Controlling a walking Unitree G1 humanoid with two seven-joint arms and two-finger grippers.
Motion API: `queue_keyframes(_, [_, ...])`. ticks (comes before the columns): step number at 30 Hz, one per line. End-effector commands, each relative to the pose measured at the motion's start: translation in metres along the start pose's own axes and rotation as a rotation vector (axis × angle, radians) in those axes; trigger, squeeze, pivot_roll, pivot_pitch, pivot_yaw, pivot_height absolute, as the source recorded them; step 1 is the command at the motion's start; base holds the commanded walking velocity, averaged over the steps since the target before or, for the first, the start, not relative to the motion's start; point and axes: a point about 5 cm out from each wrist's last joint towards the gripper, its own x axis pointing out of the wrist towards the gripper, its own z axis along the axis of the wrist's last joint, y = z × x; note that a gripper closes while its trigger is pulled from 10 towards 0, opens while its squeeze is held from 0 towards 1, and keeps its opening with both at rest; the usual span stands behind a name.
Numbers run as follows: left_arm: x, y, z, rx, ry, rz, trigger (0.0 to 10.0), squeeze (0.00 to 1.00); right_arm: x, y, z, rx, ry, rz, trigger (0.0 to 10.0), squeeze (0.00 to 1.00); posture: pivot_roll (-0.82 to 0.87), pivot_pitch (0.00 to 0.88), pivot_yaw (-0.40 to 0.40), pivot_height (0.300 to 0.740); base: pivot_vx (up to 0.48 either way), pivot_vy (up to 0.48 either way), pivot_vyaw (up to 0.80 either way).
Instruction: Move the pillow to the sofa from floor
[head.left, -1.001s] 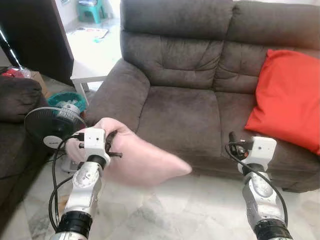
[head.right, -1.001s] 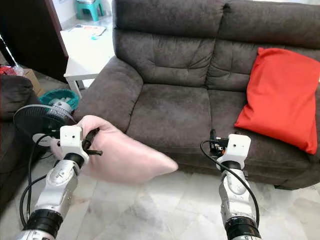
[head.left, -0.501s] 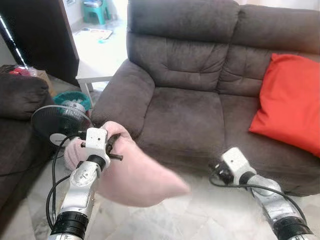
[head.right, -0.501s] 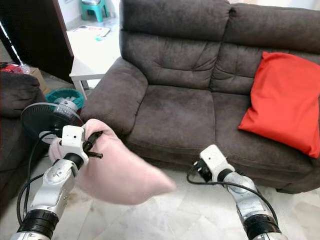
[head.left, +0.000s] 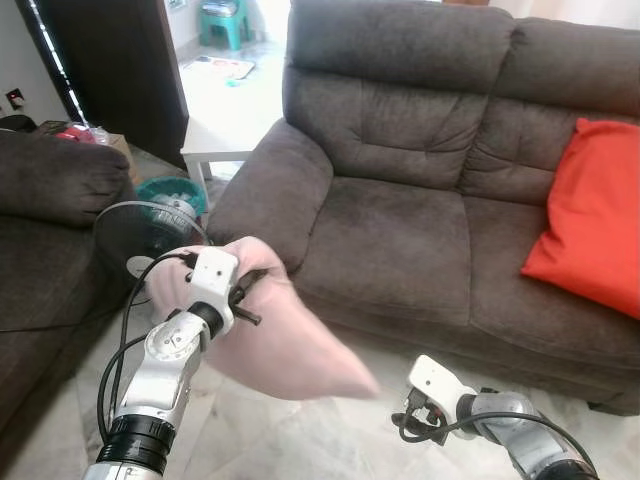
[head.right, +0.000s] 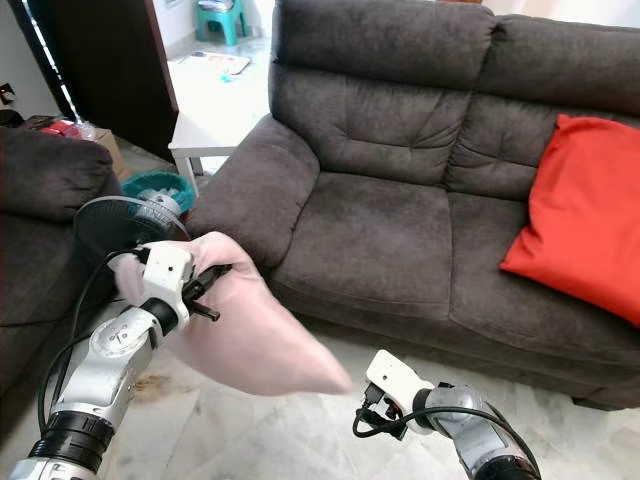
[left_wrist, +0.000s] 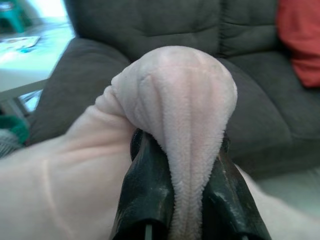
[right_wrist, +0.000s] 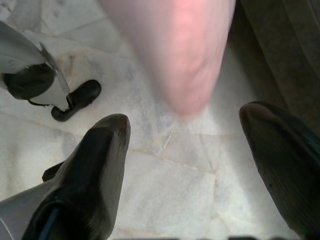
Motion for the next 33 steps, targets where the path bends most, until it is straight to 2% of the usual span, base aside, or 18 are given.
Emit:
queue_keyframes(1, [0.003, -0.004, 0.019, 0.042, -0.063, -0.060, 10.0, 0.00, 0.003, 0.002, -0.002, -0.007, 0.020, -0.004, 10.0, 0.00, 0.12, 0.035, -0.074, 0.740, 0.000, 0.000, 0.00])
queue_keyframes(3, [0.001, -0.006, 0.016, 0.045, -0.041, -0.102, 10.0, 0.00, 0.005, -0.003, 0.003, 0.013, 0.015, -0.067, 10.0, 0.00, 0.12, 0.035, -0.073, 0.740, 0.000, 0.000, 0.00])
queue_keyframes(6, [0.000, -0.005, 0.014, 0.061, -0.024, -0.104, 10.0, 0.00, 0.005, -0.006, 0.005, 0.030, 0.007, -0.105, 10.0, 0.00, 0.12, 0.035, -0.071, 0.740, 0.000, 0.000, 0.00])
queue_keyframes(15, [0.004, -0.010, 0.019, 0.057, -0.034, -0.123, 10.0, 0.00, 0.007, -0.001, -0.001, 0.016, 0.043, -0.065, 10.0, 0.00, 0.11, 0.030, -0.061, 0.740, 0.000, 0.000, 0.00])
queue_keyframes(19, [0.007, -0.011, 0.023, 0.056, -0.046, -0.124, 10.0, 0.00, 0.009, 0.016, -0.010, -0.004, 0.080, 0.067, 10.0, 0.00, 0.10, 0.031, -0.057, 0.740, 0.000, 0.000, 0.00])
queue_keyframes(26, [0.005, -0.013, 0.021, 0.059, -0.035, -0.141, 10.0, 0.00, 0.012, 0.022, -0.014, 0.018, 0.107, 0.083, 10.0, 0.00, 0.11, 0.036, -0.058, 0.740, 0.000, 0.000, 0.00])
queue_keyframes(32, [0.005, -0.014, 0.021, 0.054, -0.033, -0.143, 10.0, 0.00, 0.013, 0.021, -0.017, 0.026, 0.123, 0.039, 10.0, 0.00, 0.11, 0.041, -0.065, 0.740, 0.000, 0.000, 0.00])
queue_keyframes(33, [0.005, -0.014, 0.021, 0.053, -0.033, -0.141, 10.0, 0.00, 0.014, 0.021, -0.017, 0.025, 0.123, 0.028, 10.0, 0.11, 0.11, 0.041, -0.065, 0.740, 0.000, 0.000, 0.00])
